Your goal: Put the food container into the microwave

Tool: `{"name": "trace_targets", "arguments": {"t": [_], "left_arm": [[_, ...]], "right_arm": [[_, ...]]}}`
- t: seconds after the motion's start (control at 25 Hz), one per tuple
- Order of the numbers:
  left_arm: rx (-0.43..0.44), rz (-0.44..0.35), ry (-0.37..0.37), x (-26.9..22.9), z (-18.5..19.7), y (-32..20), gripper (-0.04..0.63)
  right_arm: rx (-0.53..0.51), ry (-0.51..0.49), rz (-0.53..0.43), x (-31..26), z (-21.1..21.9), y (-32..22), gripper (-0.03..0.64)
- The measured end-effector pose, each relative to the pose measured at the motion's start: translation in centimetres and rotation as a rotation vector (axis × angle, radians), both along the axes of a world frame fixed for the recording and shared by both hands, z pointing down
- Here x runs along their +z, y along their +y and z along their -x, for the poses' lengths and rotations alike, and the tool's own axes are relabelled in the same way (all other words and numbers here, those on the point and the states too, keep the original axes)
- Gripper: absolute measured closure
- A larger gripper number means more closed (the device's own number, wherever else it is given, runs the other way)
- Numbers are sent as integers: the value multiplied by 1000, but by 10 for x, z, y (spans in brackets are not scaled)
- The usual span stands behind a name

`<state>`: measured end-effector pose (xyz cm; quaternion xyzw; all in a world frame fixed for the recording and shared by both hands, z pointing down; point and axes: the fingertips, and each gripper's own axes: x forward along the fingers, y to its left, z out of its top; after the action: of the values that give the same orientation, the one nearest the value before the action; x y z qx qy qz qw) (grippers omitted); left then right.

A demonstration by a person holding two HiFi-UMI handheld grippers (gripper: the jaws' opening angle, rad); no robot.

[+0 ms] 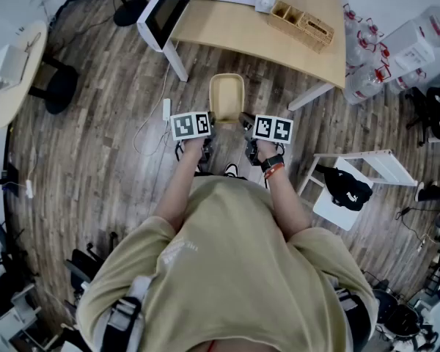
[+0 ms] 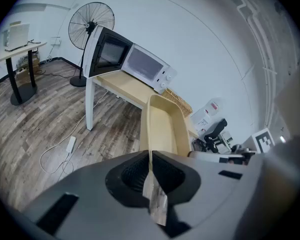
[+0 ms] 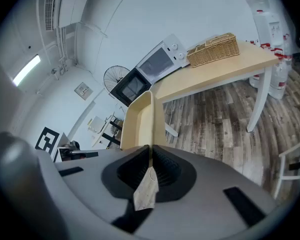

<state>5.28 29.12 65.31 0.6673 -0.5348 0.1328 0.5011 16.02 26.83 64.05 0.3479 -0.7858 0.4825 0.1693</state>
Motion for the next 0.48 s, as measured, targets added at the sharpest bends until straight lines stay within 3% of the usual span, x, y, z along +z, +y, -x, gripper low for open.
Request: {"name": "trace_targets", "arguments": {"t": [0.48], "left_arm": [[-34, -12, 23, 14, -16, -6, 558]], "right_arm": [[-4, 2, 1, 15, -14, -18, 574]]}}
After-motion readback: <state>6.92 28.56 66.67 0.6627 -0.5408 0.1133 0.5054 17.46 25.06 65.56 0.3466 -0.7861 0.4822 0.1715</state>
